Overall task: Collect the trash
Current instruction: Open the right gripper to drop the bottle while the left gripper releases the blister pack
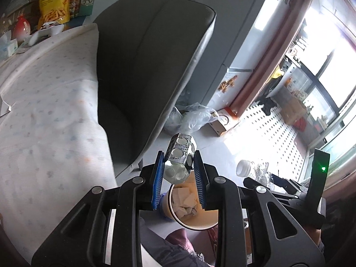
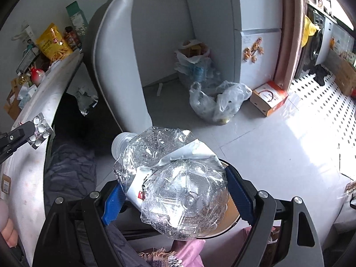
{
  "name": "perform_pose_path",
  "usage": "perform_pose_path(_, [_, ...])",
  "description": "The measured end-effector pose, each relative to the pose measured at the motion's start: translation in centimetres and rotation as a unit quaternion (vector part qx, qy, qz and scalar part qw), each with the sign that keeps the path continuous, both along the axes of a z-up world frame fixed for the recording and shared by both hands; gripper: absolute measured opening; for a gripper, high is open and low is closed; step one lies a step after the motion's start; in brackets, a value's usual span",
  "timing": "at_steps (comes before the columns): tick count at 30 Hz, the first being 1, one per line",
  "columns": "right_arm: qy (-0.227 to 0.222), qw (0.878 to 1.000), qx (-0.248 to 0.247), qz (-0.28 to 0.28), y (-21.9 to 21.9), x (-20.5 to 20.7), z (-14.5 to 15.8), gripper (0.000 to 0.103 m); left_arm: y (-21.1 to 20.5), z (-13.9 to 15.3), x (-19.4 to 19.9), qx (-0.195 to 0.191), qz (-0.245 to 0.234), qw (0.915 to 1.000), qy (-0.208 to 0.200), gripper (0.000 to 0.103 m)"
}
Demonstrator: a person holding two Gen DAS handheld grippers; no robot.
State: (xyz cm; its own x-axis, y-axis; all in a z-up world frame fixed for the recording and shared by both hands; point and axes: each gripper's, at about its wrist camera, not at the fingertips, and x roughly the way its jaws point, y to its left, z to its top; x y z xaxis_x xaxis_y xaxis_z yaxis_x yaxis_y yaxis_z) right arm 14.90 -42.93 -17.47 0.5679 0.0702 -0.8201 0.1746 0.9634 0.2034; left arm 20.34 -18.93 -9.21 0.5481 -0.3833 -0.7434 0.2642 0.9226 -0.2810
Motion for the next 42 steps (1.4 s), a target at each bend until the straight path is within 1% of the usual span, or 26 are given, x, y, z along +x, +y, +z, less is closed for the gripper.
perform_pose_path(7, [0.006, 1.0, 0.0, -0.009, -0.8, 0.1, -1.0, 0.082, -0.4, -0.1, 0.2, 0.006, -0.008, 0.9999, 0.001, 0.026])
perform_pose_path(8, [0.007, 1.0, -0.002, -0.011, -0.8, 0.2, -1.1, 0.089, -0.4, -0.1, 0.2, 0.007, -0.009, 0.9999, 0.002, 0.026])
perform_pose_path(9, [0.012, 1.0, 0.0, -0.016, -1.0, 0.3, -1.3, 0.094, -0.7, -0.1, 0.0, 0.008, -0.01, 0.9999, 0.002, 0.026])
perform_pose_path(10, [0.011, 1.0, 0.004, -0.022, -1.2, 0.3, -1.4, 0.095, -0.8, -0.1, -0.1, 0.007, -0.01, 0.9999, 0.002, 0.026])
perform_pose_path(14, [0.013, 0.999, 0.011, -0.043, -2.3, 0.0, -1.2, 0.095, -1.5, -0.1, 0.1, 0.009, -0.023, 0.9997, 0.003, 0.026])
perform_pose_path(17, [0.006, 0.999, 0.005, -0.049, -3.0, -0.3, -0.6, 0.095, -2.2, -0.4, 0.1, 0.009, -0.035, 0.9993, 0.006, 0.026])
perform_pose_path(24, [-0.025, 0.997, -0.015, -0.071, -4.7, -1.4, 2.2, 0.095, -5.0, -0.9, 0.0, 0.007, -0.068, 0.9975, 0.015, 0.027])
perform_pose_path(28, [-0.043, 0.994, -0.02, -0.095, -6.5, -2.3, 3.8, 0.095, -7.2, -1.3, 0.1, 0.005, -0.095, 0.9952, 0.024, 0.027])
perform_pose_path(31, [-0.054, 0.991, -0.023, -0.116, -8.2, -3.3, 4.8, 0.095, -9.6, -1.9, 0.4, 0.003, -0.123, 0.9916, 0.038, 0.028])
perform_pose_path(33, [-0.058, 0.99, -0.023, -0.128, -9.1, -3.8, 5.1, 0.095, -11.0, -2.3, 0.5, 0.002, -0.143, 0.9887, 0.045, 0.033])
perform_pose_path(34, [-0.06, 0.989, -0.022, -0.134, -9.6, -4.1, 5.2, 0.095, -11.4, -2.4, 0.6, 0.0, -0.149, 0.9877, 0.048, 0.049])
perform_pose_path(35, [-0.061, 0.988, -0.02, -0.14, -10.0, -4.3, 5.3, 0.095, -11.7, -2.5, 0.7, -0.004, -0.152, 0.9872, 0.047, 0.068])
perform_pose_path(36, [-0.062, 0.988, -0.018, -0.144, -10.3, -4.5, 5.3, 0.095, -11.7, -2.4, 0.7, -0.006, -0.15, 0.9877, 0.042, 0.074])
perform_pose_path(39, [-0.06, 0.988, -0.014, -0.145, -10.4, -4.8, 5.1, 0.095, -11.0, -2.2, 0.8, -0.008, -0.145, 0.9886, 0.041, 0.078])
perform_pose_path(41, [-0.057, 0.989, -0.013, -0.138, -9.9, -4.7, 4.8, 0.095, -9.7, -1.6, 0.9, -0.01, -0.128, 0.9911, 0.034, 0.086])
perform_pose_path(42, [-0.056, 0.989, -0.012, -0.134, -9.7, -4.5, 4.7, 0.095, -8.9, -1.2, 1.0, -0.011, -0.118, 0.9925, 0.029, 0.088])
